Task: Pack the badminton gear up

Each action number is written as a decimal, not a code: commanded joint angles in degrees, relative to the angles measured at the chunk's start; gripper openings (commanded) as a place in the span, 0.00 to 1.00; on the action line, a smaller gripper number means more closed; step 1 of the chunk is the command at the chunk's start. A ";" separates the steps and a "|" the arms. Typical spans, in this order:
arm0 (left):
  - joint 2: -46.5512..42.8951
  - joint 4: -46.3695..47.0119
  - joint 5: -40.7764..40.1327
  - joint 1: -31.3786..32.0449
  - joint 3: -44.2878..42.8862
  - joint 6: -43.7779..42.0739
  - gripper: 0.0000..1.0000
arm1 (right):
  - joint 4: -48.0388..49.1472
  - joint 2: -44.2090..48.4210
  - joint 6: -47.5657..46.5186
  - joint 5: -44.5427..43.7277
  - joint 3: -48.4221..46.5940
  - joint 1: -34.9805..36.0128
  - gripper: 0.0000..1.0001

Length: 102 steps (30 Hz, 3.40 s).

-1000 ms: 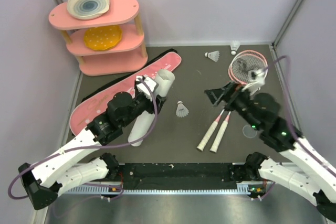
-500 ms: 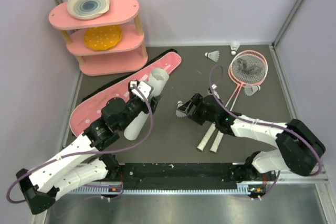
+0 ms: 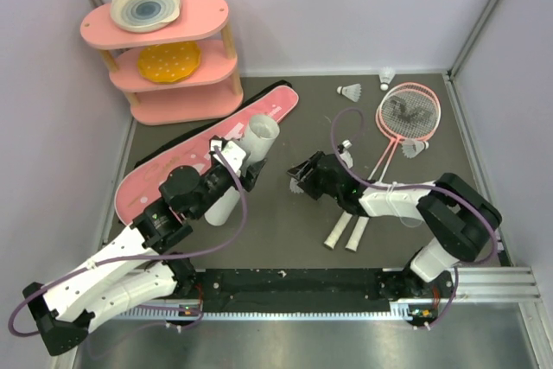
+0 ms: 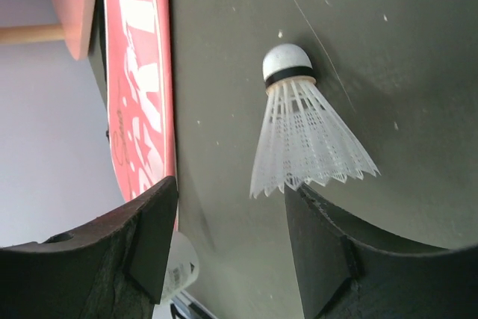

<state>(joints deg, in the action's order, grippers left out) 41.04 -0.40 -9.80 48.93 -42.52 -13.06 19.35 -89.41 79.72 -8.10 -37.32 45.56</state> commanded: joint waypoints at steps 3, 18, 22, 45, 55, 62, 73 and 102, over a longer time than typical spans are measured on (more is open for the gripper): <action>-0.08 4.10 0.93 0.64 -0.19 -1.00 0.17 | -1.33 -2.96 1.49 -8.33 -4.95 1.11 0.54; 2.03 3.74 2.33 0.64 -0.19 -1.97 0.17 | -6.95 4.40 -23.44 -8.35 -6.44 0.85 0.00; 2.64 3.57 5.49 0.73 -0.19 -2.23 0.17 | -17.66 13.44 -40.50 -4.04 -10.75 -1.00 0.00; 7.92 2.25 18.85 3.46 -0.90 -3.90 0.17 | -62.42 30.88 -64.43 21.28 -43.53 4.01 0.00; 8.53 2.07 20.17 3.98 -0.98 -4.43 0.17 | -64.01 25.96 -63.47 24.00 -46.79 5.86 0.16; 8.80 1.99 19.73 4.60 -0.89 -4.78 0.17 | -57.42 25.95 -59.86 24.90 -45.12 6.12 0.51; 8.36 1.90 19.74 5.48 -0.72 -4.87 0.17 | -49.16 22.08 -54.15 28.75 -40.39 6.12 0.54; 5.37 2.25 10.95 6.09 -0.63 -4.96 0.17 | -46.42 35.06 -48.84 -17.12 -13.55 -31.56 0.76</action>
<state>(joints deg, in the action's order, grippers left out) 47.75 -2.98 1.58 54.61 -42.50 -17.52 -25.58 -43.40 34.26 -24.21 -49.19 23.97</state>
